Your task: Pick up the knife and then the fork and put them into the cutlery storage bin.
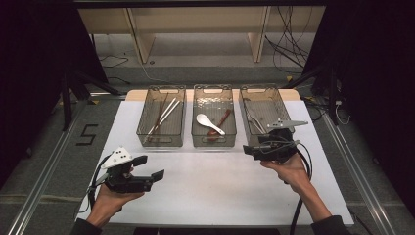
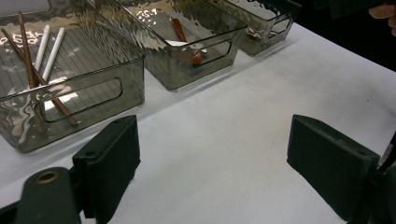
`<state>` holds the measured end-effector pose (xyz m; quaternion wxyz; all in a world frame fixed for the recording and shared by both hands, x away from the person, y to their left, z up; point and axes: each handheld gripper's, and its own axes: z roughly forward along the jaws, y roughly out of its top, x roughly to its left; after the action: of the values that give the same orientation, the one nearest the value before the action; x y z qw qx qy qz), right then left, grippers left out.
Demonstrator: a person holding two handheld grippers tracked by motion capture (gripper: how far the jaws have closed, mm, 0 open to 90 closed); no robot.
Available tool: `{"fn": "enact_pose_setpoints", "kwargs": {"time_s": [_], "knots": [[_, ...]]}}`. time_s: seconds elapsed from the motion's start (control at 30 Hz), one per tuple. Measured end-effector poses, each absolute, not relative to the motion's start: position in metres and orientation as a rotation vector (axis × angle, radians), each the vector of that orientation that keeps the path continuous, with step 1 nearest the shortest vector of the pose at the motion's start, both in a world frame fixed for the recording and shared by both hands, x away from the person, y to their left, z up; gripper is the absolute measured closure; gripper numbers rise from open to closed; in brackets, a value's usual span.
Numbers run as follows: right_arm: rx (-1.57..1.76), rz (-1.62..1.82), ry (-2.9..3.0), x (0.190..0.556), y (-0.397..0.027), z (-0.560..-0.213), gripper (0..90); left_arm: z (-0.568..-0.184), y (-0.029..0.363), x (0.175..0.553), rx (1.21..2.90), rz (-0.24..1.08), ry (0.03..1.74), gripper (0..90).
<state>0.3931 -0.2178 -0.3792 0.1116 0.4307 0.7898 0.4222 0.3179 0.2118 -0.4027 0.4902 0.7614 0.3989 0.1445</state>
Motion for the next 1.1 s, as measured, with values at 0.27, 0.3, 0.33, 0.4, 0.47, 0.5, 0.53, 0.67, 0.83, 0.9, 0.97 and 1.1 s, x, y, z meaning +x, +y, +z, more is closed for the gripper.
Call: {"fn": "enact_pose_setpoints", "kwargs": {"time_s": [0.27,0.3,0.33,0.4,0.47,0.5,0.53,0.67,0.83,0.9,0.97,1.1], "knots": [[1.241,1.307,2.293,0.378,-0.217,-0.383,25.3,-0.403,0.213,0.318,1.849,0.347,0.972,16.3],[1.240,1.310,2.294,0.376,-0.218,-0.383,25.2,-0.403,0.212,0.318,1.849,0.346,0.970,16.3],[1.233,1.313,2.291,0.374,-0.218,-0.383,25.1,-0.403,0.212,0.318,1.852,0.344,0.968,16.3],[1.229,1.323,2.282,0.370,-0.219,-0.383,25.1,-0.403,0.212,0.318,1.858,0.344,0.963,16.3],[1.224,1.335,2.265,0.366,-0.221,-0.383,25.1,-0.403,0.212,0.318,1.857,0.341,0.961,16.3],[1.221,1.342,2.258,0.364,-0.221,-0.383,25.1,-0.403,0.212,0.317,1.857,0.338,0.960,16.3],[1.215,1.349,2.256,0.362,-0.222,-0.383,25.1,-0.403,0.212,0.317,1.858,0.340,0.959,16.3],[1.206,1.355,2.248,0.356,-0.222,-0.384,24.7,-0.403,0.213,0.317,1.848,0.334,0.964,16.3],[1.187,1.376,2.230,0.347,-0.224,-0.385,24.3,-0.403,0.212,0.317,1.855,0.334,0.957,16.3],[1.185,1.389,2.223,0.344,-0.226,-0.385,23.8,-0.403,0.212,0.317,1.853,0.332,0.958,16.3],[1.179,1.400,2.211,0.341,-0.227,-0.386,23.3,-0.403,0.211,0.317,1.851,0.330,0.957,16.3],[1.178,1.407,2.201,0.335,-0.229,-0.388,22.4,-0.403,0.212,0.317,1.848,0.326,0.958,16.3]]}}
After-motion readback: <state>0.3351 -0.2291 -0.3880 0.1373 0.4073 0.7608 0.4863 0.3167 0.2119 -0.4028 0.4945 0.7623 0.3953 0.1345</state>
